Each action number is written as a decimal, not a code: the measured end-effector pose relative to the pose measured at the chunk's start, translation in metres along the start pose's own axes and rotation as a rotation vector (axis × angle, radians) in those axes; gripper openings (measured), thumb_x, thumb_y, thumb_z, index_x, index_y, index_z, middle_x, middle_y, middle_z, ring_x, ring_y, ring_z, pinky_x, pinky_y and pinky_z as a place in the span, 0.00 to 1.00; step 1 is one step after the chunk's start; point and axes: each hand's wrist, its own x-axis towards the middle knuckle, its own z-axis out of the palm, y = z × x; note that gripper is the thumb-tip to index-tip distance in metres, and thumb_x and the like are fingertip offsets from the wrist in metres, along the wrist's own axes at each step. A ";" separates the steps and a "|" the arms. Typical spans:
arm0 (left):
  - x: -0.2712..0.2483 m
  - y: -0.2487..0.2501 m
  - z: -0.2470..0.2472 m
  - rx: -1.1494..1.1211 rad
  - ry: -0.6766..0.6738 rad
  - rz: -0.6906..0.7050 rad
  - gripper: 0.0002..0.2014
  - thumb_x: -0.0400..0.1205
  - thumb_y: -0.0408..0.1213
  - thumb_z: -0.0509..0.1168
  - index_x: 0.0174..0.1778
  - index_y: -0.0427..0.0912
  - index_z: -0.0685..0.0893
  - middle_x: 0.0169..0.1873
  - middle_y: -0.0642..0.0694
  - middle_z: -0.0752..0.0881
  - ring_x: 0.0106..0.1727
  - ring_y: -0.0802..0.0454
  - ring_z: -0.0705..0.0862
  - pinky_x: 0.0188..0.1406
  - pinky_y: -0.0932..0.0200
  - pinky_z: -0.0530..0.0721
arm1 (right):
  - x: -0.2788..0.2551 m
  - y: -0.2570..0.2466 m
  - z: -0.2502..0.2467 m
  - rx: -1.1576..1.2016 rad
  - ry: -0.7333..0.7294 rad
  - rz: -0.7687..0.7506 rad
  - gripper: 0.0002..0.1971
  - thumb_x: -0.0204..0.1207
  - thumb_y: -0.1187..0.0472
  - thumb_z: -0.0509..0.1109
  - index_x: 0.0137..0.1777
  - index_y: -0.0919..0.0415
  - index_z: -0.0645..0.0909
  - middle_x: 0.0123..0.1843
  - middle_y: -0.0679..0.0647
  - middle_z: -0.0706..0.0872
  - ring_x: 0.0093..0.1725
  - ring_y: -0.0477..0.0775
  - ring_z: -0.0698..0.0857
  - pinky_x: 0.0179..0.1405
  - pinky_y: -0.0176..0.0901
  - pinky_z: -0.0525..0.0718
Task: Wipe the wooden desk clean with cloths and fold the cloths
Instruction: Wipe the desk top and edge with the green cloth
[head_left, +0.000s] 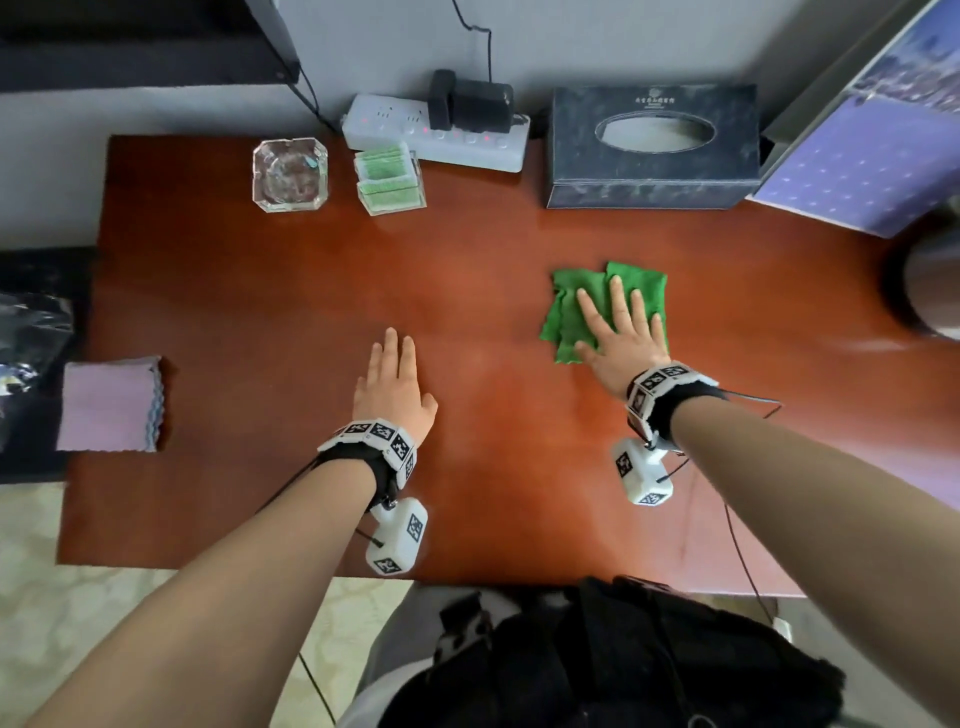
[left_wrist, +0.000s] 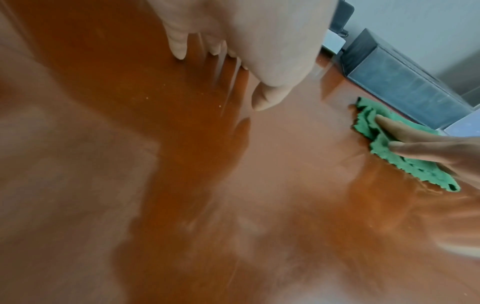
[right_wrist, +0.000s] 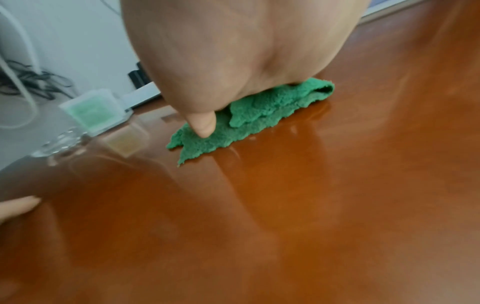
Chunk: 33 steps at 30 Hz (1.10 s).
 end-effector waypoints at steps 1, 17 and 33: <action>-0.004 0.002 0.002 0.000 -0.009 -0.004 0.40 0.86 0.46 0.60 0.87 0.44 0.43 0.87 0.46 0.37 0.87 0.46 0.42 0.83 0.42 0.61 | -0.001 0.011 0.000 0.003 0.013 0.031 0.34 0.85 0.41 0.50 0.83 0.35 0.32 0.85 0.50 0.28 0.85 0.60 0.35 0.83 0.65 0.41; -0.033 -0.005 0.010 -0.051 -0.072 0.007 0.38 0.85 0.42 0.59 0.87 0.52 0.46 0.86 0.54 0.38 0.87 0.52 0.43 0.73 0.45 0.73 | -0.003 -0.085 0.022 -0.042 0.098 -0.162 0.32 0.84 0.38 0.47 0.82 0.32 0.34 0.85 0.58 0.28 0.84 0.67 0.35 0.80 0.71 0.40; -0.046 -0.218 0.006 -0.112 0.180 -0.094 0.36 0.85 0.44 0.62 0.86 0.43 0.54 0.87 0.47 0.49 0.86 0.47 0.56 0.81 0.42 0.65 | -0.010 -0.161 0.036 0.094 0.125 0.233 0.33 0.83 0.37 0.50 0.83 0.31 0.37 0.86 0.57 0.30 0.85 0.66 0.37 0.80 0.74 0.42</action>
